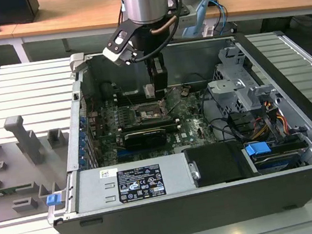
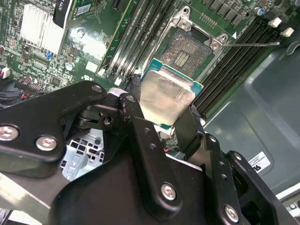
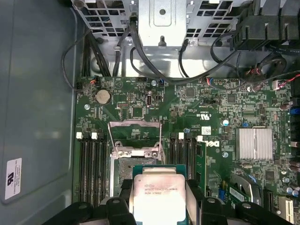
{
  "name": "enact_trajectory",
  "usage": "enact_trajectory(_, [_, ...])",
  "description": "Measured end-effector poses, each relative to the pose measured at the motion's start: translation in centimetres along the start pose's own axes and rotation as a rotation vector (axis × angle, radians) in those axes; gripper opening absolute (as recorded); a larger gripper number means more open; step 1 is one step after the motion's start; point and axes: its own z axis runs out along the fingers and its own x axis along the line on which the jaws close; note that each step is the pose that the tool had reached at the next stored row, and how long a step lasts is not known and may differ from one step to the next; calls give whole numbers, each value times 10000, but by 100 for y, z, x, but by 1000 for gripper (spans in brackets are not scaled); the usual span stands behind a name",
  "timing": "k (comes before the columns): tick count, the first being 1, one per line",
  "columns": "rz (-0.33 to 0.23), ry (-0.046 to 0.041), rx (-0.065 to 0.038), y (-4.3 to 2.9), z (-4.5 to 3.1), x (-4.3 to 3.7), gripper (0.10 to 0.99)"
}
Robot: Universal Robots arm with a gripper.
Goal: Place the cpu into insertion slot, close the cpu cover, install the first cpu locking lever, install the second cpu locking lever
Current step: 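Place the cpu into insertion slot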
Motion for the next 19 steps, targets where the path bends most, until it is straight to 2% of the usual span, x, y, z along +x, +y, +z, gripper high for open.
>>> enact_trajectory(7, [-15, 1, -6, -32, 52, 0, 533])
enact_trajectory(11, [-34, 3, -14, -53, 141, 5, 533])
enact_trajectory(14, [-36, 7, -13, -67, 239, 15, 533])
enact_trajectory(19, [-34, 6, -16, -96, 283, 15, 533])
